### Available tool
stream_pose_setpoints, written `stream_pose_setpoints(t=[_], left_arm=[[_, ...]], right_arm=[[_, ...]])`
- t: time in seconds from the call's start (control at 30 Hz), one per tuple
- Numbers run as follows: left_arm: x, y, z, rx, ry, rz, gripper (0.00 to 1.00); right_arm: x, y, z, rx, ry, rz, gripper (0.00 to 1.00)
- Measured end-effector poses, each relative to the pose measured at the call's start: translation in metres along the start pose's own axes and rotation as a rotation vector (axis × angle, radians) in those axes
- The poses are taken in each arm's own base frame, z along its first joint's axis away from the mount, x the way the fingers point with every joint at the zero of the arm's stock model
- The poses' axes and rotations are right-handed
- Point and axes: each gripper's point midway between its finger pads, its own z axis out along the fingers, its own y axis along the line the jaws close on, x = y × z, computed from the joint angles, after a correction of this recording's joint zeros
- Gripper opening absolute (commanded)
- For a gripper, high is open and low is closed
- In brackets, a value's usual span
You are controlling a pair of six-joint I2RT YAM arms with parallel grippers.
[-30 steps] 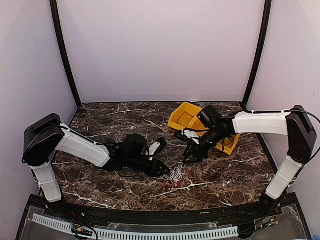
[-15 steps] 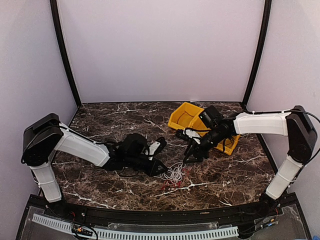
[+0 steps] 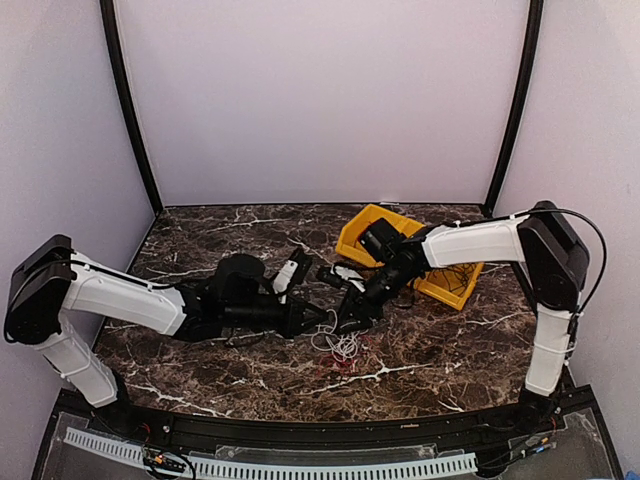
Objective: Untangle the cables
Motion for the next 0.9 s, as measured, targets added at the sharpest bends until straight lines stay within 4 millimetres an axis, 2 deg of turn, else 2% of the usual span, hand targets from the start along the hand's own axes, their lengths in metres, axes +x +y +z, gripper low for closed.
stream_pose_setpoints(t=[0.1,0.2,0.27,0.37,0.47,0.57,0.67,0.77,0.83,0.9], left_arm=[[0.000,0.002,-0.005,-0.012,-0.011,-0.006,0.00],[-0.002,0.002,-0.012,-0.022,-0.031,-0.011,0.00],[-0.003,0.002,-0.016,-0.026,-0.043,-0.014,0.00],[-0.006,0.002,-0.021,-0.037,-0.059,-0.014,0.00],[-0.016,0.000,-0.032,-0.054,-0.086,0.001,0.00],[-0.034,-0.006,-0.053,-0.098,-0.118,0.046,0.00],[-0.081,-0.024,-0.084,-0.144,-0.214,0.128,0.00],[-0.141,-0.051,-0.130,-0.210,-0.340,0.226,0.00],[-0.186,-0.072,-0.169,-0.250,-0.453,0.287,0.00],[-0.230,-0.097,-0.217,-0.280,-0.586,0.334,0.00]], right_arm=[[0.004,0.001,0.014,-0.030,0.022,0.020,0.50],[0.020,0.000,0.033,-0.046,0.073,0.055,0.41],[0.030,-0.001,0.044,-0.056,0.105,0.079,0.29],[0.030,-0.002,0.049,-0.047,0.113,0.068,0.12],[0.032,-0.004,0.050,-0.028,0.125,0.083,0.08],[0.032,-0.006,0.051,-0.017,0.126,0.079,0.08],[0.034,-0.007,0.052,-0.009,0.128,0.075,0.09],[0.033,-0.011,0.052,0.009,0.123,0.064,0.11],[0.033,-0.010,0.052,0.006,0.125,0.065,0.11],[0.033,-0.010,0.052,0.006,0.125,0.064,0.10]])
